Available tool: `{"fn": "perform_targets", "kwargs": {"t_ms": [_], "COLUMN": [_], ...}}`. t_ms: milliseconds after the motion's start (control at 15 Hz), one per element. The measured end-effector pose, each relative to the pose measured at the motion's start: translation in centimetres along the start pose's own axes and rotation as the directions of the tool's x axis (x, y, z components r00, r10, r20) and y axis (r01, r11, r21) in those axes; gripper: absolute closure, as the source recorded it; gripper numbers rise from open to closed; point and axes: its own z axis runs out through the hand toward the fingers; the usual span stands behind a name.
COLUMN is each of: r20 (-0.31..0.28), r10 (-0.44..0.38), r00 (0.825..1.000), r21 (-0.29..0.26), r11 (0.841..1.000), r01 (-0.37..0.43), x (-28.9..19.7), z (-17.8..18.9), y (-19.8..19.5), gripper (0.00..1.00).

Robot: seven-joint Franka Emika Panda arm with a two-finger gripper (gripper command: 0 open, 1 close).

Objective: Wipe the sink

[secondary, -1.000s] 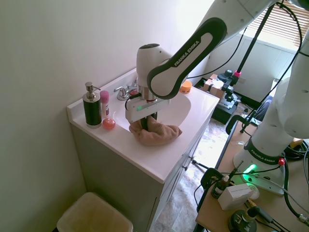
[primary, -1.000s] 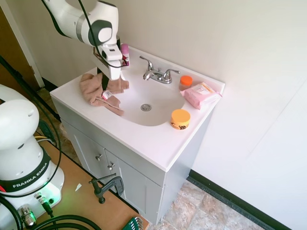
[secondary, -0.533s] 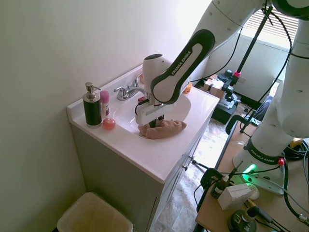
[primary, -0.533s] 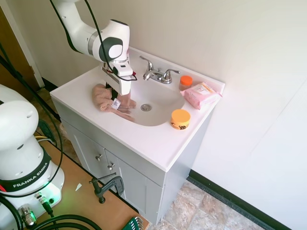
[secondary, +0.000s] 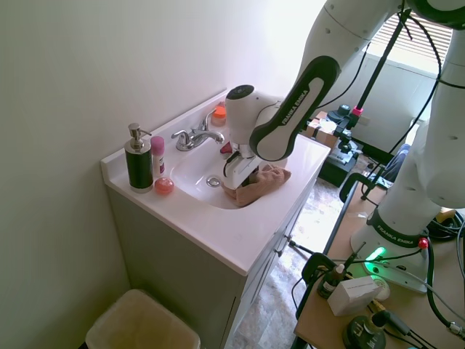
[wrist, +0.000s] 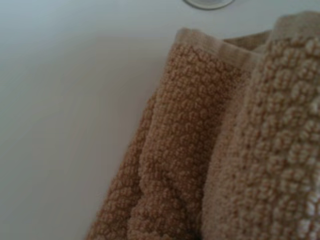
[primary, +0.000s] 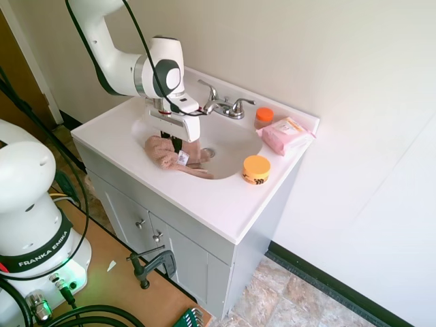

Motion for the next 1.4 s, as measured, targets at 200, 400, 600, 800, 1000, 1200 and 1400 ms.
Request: {"fn": "perform_targets", "kwargs": {"t_ms": [200,400,600,800,1000,1200,1400], "r20": [-0.087,-0.167,-0.243,-0.302,-0.375,-0.452,-0.502], "r10": [-0.062,-0.106,-0.143,-0.142,-0.177,-0.197,-0.188], "r00": [0.994,0.980,0.959,0.943,0.910,0.870,0.844], "r21": [-0.049,-0.088,-0.092,-0.086,-0.093,-0.079,-0.057], "r11": [0.997,0.992,0.988,0.989,0.984,0.980,0.981], "r01": [0.058,0.092,0.124,0.121,0.153,0.181,0.185], "x": [1.4,2.7,3.7,3.3,2.6,2.7,3.1], "z": [0.6,1.1,1.8,2.5,3.4,4.5,5.2], "y": [1.7,3.0,3.9,3.6,2.5,1.4,0.3], "gripper": [1.00,1.00,1.00,1.00,1.00,1.00,1.00]}}
